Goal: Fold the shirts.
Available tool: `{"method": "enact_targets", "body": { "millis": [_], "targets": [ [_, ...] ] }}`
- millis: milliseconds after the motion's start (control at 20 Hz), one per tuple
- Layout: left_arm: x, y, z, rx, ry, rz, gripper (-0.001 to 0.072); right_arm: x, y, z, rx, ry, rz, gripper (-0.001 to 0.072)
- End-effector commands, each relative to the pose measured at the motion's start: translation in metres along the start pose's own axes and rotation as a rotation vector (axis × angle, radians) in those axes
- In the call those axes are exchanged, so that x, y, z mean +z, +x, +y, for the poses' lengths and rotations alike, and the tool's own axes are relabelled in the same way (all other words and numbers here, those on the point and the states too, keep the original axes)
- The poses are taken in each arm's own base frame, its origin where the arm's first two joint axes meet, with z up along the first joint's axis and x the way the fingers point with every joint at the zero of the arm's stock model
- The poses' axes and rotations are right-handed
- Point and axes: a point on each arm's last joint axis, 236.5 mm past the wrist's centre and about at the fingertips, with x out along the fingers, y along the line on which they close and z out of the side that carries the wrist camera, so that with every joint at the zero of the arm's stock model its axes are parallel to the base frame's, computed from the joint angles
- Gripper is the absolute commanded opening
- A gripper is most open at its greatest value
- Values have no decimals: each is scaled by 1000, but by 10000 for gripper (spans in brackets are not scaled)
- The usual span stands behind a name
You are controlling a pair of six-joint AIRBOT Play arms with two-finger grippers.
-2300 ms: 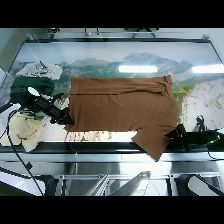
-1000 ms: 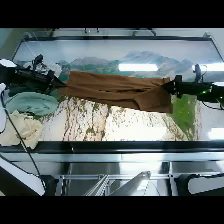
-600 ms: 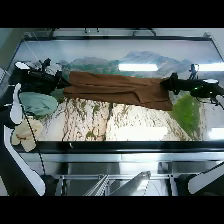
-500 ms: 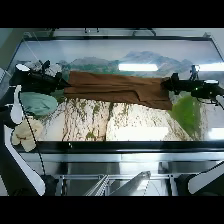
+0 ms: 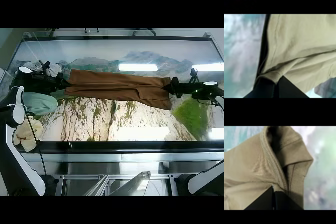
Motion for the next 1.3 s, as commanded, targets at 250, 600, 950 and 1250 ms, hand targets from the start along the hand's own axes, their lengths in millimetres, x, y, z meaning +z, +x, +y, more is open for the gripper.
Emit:
{"method": "enact_targets", "body": {
  "millis": [250, 600, 950, 1250],
  "targets": [
    [10, -26, -26, -1, 68, -47, 590, 18, -38, 29, 39, -191, 26, 357],
    [44, -104, -42, 25, 101, -240, 589, 17, -57, -3, -139, -216, 133, 641],
    [24, -61, -87, -20, 176, -148, 151, -43, 15, -5, -120, -203, 306, 640],
    [-19, 37, -125, -45, 266, 15, 7, -47, 32, 12, -56, -161, 290, 75]
  ]
}}
